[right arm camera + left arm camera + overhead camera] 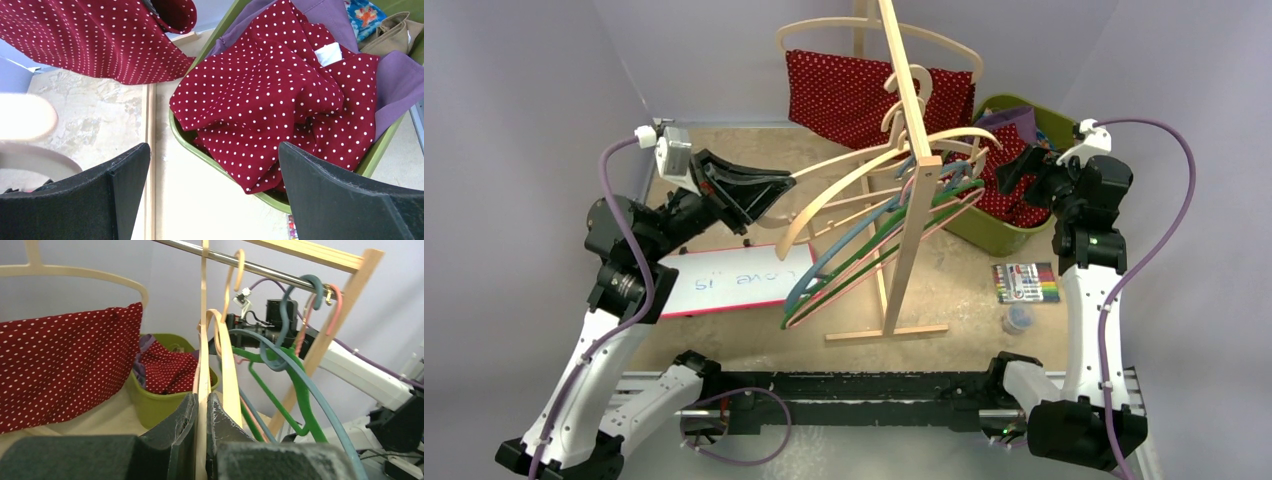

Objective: Remove the skirt from the hanger
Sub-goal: Place the hanger at the clothesline, then pick up the hanger from the clothesline.

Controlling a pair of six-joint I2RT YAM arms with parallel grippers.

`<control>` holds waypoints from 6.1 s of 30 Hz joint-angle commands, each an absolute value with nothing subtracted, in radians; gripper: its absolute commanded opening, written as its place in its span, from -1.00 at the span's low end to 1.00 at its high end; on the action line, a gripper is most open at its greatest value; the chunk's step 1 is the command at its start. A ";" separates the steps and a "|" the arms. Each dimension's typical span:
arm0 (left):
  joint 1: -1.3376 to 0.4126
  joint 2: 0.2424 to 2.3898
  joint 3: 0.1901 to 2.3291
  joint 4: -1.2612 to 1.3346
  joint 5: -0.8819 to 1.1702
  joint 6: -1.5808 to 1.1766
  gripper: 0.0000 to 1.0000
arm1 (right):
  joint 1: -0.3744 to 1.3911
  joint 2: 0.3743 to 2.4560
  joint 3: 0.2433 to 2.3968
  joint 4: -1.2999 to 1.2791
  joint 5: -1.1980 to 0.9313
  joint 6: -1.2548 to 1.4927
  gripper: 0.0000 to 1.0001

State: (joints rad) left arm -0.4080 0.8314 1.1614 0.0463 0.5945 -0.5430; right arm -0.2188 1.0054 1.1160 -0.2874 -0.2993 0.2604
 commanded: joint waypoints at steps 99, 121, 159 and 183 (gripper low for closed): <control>-0.219 1.681 1.771 0.021 0.551 -0.478 0.54 | -0.166 0.868 0.932 -0.273 -0.478 0.284 0.98; -0.356 1.720 1.816 -0.103 0.414 -0.418 -0.43 | -0.166 0.858 0.909 -0.266 -0.485 0.287 0.98; -0.655 1.671 2.273 -0.586 -0.056 -0.378 -1.00 | -0.166 0.863 0.881 -0.241 -0.502 0.291 0.98; -0.653 1.784 2.390 -0.492 0.311 -0.773 -1.00 | -0.166 0.868 0.872 -0.224 -0.500 0.290 0.98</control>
State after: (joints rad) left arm -0.6502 1.7950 2.3722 -0.7422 0.2104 -0.7025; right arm -0.1684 0.8886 0.8745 -0.2634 -0.4717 0.2970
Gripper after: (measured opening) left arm 0.070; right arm 0.991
